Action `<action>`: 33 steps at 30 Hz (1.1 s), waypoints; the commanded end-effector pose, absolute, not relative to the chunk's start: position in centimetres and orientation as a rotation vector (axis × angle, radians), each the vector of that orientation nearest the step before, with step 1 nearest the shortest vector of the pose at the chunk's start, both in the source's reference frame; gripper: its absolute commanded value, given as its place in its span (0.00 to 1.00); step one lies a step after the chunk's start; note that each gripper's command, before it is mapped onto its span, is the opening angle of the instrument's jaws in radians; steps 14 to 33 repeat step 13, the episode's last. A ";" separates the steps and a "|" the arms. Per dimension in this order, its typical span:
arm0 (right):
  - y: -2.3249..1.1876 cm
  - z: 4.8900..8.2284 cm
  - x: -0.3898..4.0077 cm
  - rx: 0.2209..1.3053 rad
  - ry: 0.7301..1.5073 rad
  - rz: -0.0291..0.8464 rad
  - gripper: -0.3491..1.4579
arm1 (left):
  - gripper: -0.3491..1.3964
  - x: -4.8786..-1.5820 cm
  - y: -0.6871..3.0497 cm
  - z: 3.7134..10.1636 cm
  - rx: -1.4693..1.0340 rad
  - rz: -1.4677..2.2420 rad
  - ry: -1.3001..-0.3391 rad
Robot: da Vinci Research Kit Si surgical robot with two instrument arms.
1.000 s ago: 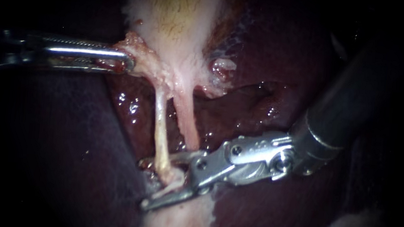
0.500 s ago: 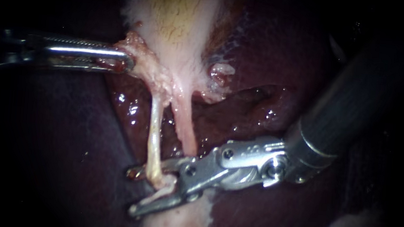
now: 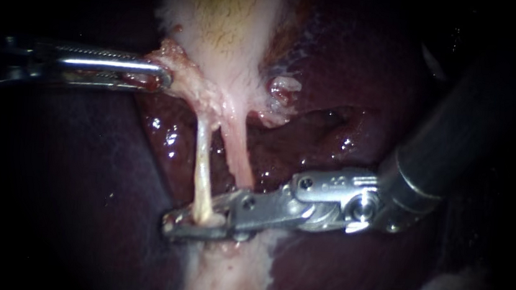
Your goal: Clipping first clip left tube
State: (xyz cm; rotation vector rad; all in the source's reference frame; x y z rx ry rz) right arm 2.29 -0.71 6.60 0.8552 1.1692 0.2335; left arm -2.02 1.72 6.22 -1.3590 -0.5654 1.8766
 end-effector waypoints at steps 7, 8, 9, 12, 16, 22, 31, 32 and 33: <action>-0.71 6.60 2.27 0.854 1.142 0.219 0.00 | 0.00 -2.01 1.72 6.23 -1.359 1.877 -0.566; -0.71 6.60 2.27 0.854 1.142 0.219 0.00 | 0.00 -2.01 1.73 6.24 -1.359 1.877 -0.566; -0.71 6.60 2.27 0.854 1.142 0.219 0.00 | 0.00 -2.01 1.73 6.24 -1.359 1.877 -0.566; -0.71 6.61 2.27 0.852 1.142 0.221 0.00 | 0.00 -2.01 1.73 6.24 -1.359 1.877 -0.566; -0.71 6.61 2.27 0.852 1.142 0.221 0.00 | 0.00 -2.01 1.73 6.24 -1.360 1.877 -0.566; -0.71 6.61 2.27 0.852 1.142 0.221 0.00 | 0.00 -2.01 1.73 6.24 -1.360 1.877 -0.566; -0.71 6.61 2.27 0.852 1.142 0.221 0.00 | 0.00 -2.01 1.73 6.24 -1.360 1.877 -0.566; -0.71 6.61 2.27 0.852 1.142 0.221 0.00 | 0.00 -2.01 1.73 6.24 -1.360 1.877 -0.566; -0.71 6.61 2.27 0.852 1.142 0.221 0.00 | 0.00 -2.01 1.73 6.24 -1.360 1.877 -0.566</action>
